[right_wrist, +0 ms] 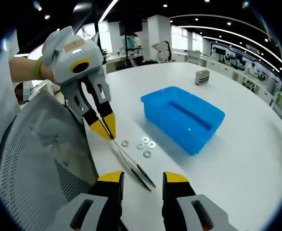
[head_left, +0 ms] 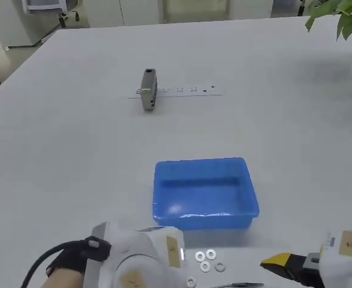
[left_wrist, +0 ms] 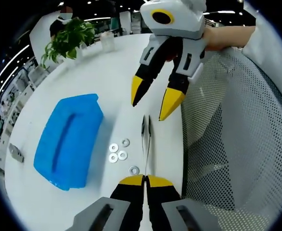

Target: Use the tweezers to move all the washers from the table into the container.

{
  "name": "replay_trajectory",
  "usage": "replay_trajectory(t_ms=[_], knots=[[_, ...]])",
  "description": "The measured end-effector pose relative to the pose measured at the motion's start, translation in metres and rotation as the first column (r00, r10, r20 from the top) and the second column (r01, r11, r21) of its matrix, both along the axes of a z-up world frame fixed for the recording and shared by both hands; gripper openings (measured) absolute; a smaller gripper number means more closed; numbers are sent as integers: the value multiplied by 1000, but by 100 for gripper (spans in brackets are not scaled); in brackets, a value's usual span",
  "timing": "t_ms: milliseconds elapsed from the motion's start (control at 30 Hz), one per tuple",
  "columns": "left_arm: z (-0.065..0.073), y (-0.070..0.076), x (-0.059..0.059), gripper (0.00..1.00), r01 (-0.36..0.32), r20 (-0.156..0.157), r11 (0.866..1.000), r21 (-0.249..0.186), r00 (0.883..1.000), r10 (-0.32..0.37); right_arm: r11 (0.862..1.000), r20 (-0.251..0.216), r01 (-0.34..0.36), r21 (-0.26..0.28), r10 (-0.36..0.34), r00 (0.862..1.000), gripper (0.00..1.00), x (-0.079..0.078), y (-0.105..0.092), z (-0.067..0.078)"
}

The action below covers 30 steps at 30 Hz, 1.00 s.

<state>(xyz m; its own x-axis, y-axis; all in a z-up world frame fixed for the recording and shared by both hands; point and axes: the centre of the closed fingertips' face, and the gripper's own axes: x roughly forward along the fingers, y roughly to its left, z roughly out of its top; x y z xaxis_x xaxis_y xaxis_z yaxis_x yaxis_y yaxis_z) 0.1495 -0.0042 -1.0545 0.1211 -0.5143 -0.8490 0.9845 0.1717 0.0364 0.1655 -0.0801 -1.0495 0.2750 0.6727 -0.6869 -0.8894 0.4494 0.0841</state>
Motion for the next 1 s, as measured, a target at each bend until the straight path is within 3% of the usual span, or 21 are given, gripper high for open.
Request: replay_trajectory(t_ms=[100,200,400,533,833,1000], knots=[[15,-1,-1,0,-8,11,1000,-22,1000,8,1000,-10,-5,10,5,1000,27,-1,3,-1],[29,-3,-2,0,-16,0,999,-49,1000,16,1000,-24,-18,19,18,1000,26,-4,7,-2],[51,-8,0,0,-17,18,998,-62,1000,18,998,-28,-56,16,57,998,26,-10,12,-3],[56,-13,-2,0,15,37,998,-55,999,-13,998,-41,-61,27,63,997,26,-10,17,-3],[66,-27,-6,0,68,40,997,-30,997,-66,991,-28,-130,16,130,991,21,-11,27,-6],[72,-35,-8,0,89,37,995,-36,995,-88,987,-25,-159,2,159,987,14,-12,28,-10]])
